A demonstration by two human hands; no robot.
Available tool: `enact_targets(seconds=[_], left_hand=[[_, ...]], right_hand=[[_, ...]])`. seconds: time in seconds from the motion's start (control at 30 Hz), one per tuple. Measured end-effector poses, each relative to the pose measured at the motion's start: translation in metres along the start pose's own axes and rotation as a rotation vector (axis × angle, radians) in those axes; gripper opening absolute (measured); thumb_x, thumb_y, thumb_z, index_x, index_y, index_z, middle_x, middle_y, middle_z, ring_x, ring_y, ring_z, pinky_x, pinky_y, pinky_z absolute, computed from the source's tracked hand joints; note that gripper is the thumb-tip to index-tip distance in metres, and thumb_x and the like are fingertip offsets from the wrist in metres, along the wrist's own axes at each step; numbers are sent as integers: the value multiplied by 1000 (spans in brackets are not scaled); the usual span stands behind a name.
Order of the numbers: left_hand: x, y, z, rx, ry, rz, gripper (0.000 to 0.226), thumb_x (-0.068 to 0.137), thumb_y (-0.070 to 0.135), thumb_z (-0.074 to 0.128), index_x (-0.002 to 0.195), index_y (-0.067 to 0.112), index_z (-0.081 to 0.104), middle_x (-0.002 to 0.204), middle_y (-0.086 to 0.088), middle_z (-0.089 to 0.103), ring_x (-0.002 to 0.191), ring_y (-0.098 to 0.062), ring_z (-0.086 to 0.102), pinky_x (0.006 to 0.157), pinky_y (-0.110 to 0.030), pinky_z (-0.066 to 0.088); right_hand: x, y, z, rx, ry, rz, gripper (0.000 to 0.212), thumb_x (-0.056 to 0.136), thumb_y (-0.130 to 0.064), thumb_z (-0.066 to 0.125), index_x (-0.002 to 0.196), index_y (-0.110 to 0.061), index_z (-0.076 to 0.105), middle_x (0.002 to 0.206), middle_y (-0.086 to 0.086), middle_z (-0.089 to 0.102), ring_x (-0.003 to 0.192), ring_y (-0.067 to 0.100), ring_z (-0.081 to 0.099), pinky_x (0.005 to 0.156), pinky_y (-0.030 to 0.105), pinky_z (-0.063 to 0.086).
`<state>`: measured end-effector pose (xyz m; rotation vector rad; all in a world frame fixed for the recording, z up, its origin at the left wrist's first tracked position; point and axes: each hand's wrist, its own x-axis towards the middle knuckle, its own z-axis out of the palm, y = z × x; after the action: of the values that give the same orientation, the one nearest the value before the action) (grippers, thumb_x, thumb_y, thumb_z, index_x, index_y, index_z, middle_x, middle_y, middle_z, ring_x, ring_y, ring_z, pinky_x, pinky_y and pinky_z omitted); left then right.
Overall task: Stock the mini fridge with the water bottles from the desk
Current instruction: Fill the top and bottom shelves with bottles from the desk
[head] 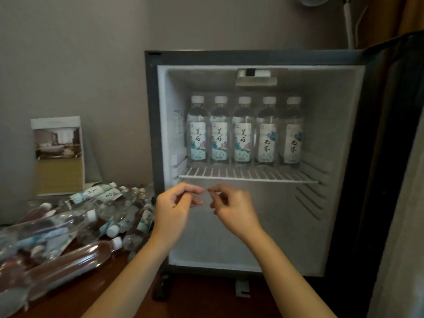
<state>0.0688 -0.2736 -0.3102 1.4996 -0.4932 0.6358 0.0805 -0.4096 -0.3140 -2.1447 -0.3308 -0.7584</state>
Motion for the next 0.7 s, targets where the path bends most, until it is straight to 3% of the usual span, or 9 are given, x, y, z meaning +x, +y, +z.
enact_targets(seconds=[0.2,0.27,0.33,0.4,0.6,0.7], left_hand=[[-28,-54,-83,211,249,-140,40,88,-11,42,70,17,64,71,-1,65,56,-1,60,56,-14,49],[-35,-82,-107,302,266,-218,40,87,-11,43,70,19,64,74,0,65,64,-4,62,63,-20,51],[-40,-111,-126,419,234,-281,33,84,-9,48,77,19,64,82,-2,67,81,-16,64,76,-33,51],[-47,-135,-136,488,186,-347,24,85,-4,53,88,16,64,92,-5,67,93,-23,62,84,-35,48],[-53,-162,-131,404,49,-420,16,93,14,51,101,24,60,103,1,65,100,-13,60,85,-21,45],[-51,-167,-134,394,-64,-489,25,91,23,55,116,22,57,115,2,64,107,-11,59,95,-32,47]], right_hand=[[-30,-14,92,50,-264,-36,20,89,-24,55,102,-21,70,85,6,73,78,23,68,75,38,55],[-38,-19,118,16,-309,-50,21,90,-25,55,104,-23,70,94,2,73,88,21,67,80,32,53],[-44,-24,139,9,-332,-85,21,91,-24,54,105,-23,70,99,-1,73,93,17,65,81,29,50],[-48,-27,156,13,-340,-94,22,92,-22,52,106,-21,69,100,0,72,93,17,65,80,30,49],[-59,-15,198,55,-267,-16,32,91,-8,46,118,-17,62,114,2,66,106,14,61,93,22,45],[-61,-15,208,176,-288,101,42,94,-6,40,134,-18,47,132,3,53,119,14,52,101,24,41]])
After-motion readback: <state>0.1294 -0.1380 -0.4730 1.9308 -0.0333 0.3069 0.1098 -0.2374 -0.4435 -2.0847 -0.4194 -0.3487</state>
